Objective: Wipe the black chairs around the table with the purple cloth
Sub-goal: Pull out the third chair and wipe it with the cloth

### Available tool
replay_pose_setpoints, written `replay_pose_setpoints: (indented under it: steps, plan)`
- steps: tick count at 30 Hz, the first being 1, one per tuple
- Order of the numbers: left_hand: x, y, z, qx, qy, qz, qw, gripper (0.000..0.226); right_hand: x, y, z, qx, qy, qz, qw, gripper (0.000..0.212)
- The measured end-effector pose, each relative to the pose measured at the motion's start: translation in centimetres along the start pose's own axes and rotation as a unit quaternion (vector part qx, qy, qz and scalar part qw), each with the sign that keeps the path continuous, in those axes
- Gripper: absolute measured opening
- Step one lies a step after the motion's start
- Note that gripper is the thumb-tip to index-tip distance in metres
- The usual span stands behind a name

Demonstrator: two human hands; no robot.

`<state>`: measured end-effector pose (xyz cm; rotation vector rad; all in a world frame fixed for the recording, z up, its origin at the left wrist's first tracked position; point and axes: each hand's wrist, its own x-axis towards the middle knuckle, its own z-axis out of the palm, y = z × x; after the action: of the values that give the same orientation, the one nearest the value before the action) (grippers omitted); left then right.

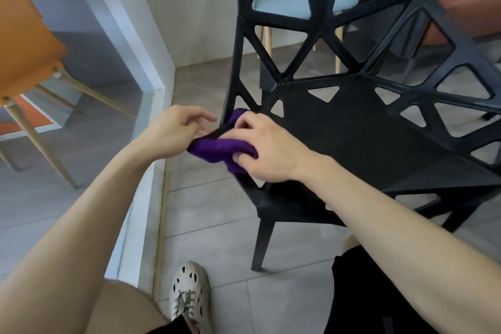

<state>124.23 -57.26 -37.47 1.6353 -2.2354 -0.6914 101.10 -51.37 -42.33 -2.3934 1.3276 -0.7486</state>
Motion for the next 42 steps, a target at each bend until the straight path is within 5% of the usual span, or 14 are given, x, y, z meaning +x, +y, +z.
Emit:
replay_pose_setpoints:
  steps: [6,9,12,19,25,32,42]
  plan:
    - [-1.3,0.8,1.8,-0.025,-0.027,0.005,0.999,0.029,-9.0,1.3,0.3,-0.027,0.019,-0.008,0.999,0.036]
    - [-1.6,0.9,3.0,-0.023,-0.058,-0.005,0.998,0.031,-6.1,-0.3,2.3,-0.056,0.092,0.006,0.994,0.031]
    - [-1.3,0.5,3.3,-0.020,-0.008,-0.014,1.000,0.037,-1.8,-2.6,4.7,-0.069,0.130,0.049,0.988,0.038]
    - [-0.5,0.8,2.9,-0.029,-0.025,-0.025,0.999,0.042,-13.1,-0.1,3.0,-0.099,0.078,-0.016,0.992,0.031]
    - [0.6,0.9,2.3,0.008,-0.017,-0.047,0.999,0.043,-3.4,-2.6,5.8,-0.084,0.110,0.032,0.990,0.040]
    - [1.2,0.9,1.0,-0.008,-0.054,-0.029,0.998,0.040,-10.6,0.1,3.1,-0.036,0.071,0.024,0.997,0.033]
    - [1.5,0.0,1.5,0.012,-0.052,-0.009,0.999,0.043,6.5,12.1,1.2,-0.121,0.044,0.330,0.935,0.052]
